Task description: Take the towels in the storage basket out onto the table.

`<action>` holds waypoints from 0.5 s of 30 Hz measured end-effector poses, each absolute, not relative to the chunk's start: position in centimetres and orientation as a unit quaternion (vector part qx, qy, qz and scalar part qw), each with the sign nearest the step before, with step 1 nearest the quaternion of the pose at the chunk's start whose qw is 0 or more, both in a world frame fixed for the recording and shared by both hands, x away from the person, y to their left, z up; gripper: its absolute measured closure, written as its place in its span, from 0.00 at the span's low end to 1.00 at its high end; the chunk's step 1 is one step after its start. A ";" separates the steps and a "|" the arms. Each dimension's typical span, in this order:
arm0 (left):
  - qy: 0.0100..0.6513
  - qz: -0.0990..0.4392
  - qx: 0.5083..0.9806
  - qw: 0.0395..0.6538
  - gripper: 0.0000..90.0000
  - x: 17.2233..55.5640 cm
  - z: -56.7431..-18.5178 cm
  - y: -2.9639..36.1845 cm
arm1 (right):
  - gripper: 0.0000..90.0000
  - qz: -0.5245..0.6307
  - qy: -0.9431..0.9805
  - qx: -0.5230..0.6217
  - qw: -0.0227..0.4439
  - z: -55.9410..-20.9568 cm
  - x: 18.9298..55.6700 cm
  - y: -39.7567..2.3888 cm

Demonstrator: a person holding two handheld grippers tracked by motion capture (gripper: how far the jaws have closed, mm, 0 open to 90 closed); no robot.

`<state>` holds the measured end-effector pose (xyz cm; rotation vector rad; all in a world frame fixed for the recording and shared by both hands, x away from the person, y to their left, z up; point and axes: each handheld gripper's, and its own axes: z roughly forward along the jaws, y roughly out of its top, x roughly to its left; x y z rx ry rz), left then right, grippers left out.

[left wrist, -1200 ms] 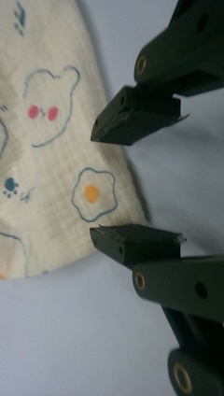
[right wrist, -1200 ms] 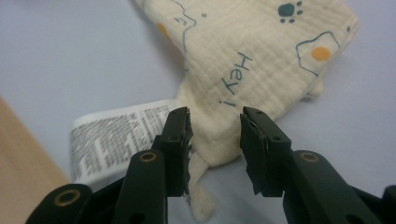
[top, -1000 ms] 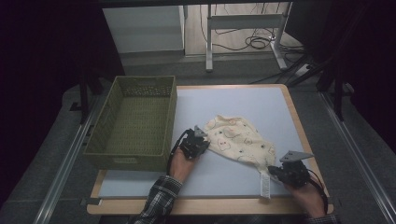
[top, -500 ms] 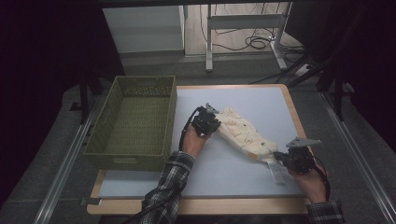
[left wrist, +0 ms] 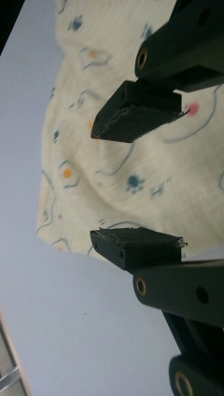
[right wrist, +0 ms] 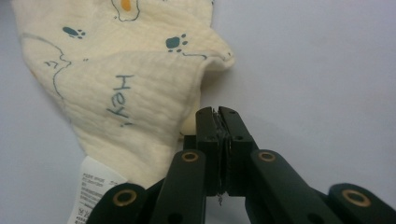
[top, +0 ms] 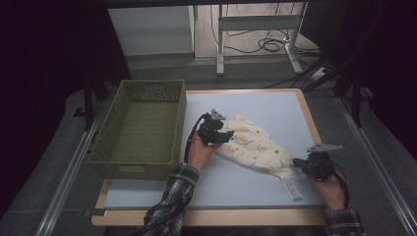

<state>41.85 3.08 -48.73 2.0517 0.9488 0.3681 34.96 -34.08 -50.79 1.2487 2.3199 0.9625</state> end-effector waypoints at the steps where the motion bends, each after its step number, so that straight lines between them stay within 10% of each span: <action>1: 0.375 0.146 0.819 0.409 0.49 41.3 -48.9 3.3 | 0.97 0.341 0.815 0.440 0.165 -50.8 34.9 -34.1; 15: 0.367 0.140 0.830 0.397 0.25 32.8 -51.6 5.3 | 0.82 0.368 0.830 0.393 0.145 -48.3 34.1 -31.1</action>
